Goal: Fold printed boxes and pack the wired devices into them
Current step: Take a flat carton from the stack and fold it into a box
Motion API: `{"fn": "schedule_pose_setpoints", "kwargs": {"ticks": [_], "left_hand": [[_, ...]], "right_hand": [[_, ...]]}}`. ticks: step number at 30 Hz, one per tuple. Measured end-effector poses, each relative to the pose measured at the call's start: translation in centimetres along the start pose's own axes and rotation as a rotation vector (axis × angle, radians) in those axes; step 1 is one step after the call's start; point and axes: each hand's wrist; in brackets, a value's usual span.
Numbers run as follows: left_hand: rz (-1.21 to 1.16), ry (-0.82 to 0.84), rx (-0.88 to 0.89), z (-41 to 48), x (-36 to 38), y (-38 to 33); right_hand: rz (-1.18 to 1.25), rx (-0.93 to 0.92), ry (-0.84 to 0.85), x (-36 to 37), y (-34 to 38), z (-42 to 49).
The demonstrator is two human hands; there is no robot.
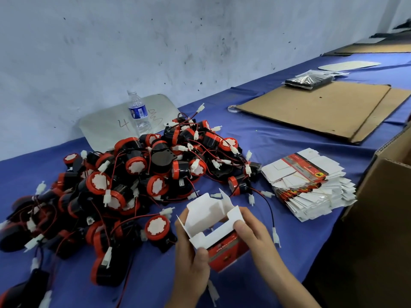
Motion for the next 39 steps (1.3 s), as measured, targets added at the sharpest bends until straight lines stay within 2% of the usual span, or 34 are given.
{"fn": "schedule_pose_setpoints", "kwargs": {"ticks": [9,14,18,23,25,28,30,34,39], "left_hand": [[0.005,-0.071,-0.001,-0.1,0.0,-0.3],[-0.012,-0.112,-0.015,-0.6,0.2,-0.4],[-0.055,-0.189,0.001,-0.6,0.3,-1.1],[-0.122,-0.28,-0.04,-0.7,-0.1,-0.2],[-0.113,-0.282,-0.034,-0.5,-0.2,0.0],[-0.112,-0.243,0.023,-0.1,-0.1,-0.3],[-0.068,-0.189,0.087,0.0,0.1,-0.5],[0.137,-0.093,0.164,-0.2,0.4,-0.8],[0.315,-0.102,0.364,-0.1,0.1,-0.5]], "right_hand": [[0.112,0.04,-0.034,0.8,0.3,0.0],[0.078,-0.023,-0.068,1.3,0.5,0.2],[-0.063,-0.157,-0.061,1.9,0.9,-0.4],[-0.255,-0.59,-0.124,1.7,0.0,-0.7],[-0.285,-0.648,-0.103,1.3,0.0,-0.4],[-0.35,-0.632,-0.067,0.8,0.2,0.3],[-0.34,-0.557,-0.055,0.6,0.3,1.0],[-0.184,-0.343,-0.149,0.5,0.7,1.7],[-0.1,-0.246,-0.163,0.7,0.3,1.7]]}}
Point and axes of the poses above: each hand's wrist, its own z-axis towards the middle knuckle, its own x-axis out of the palm, y = z × x, and after that the axes turned 12 degrees about -y, right-handed
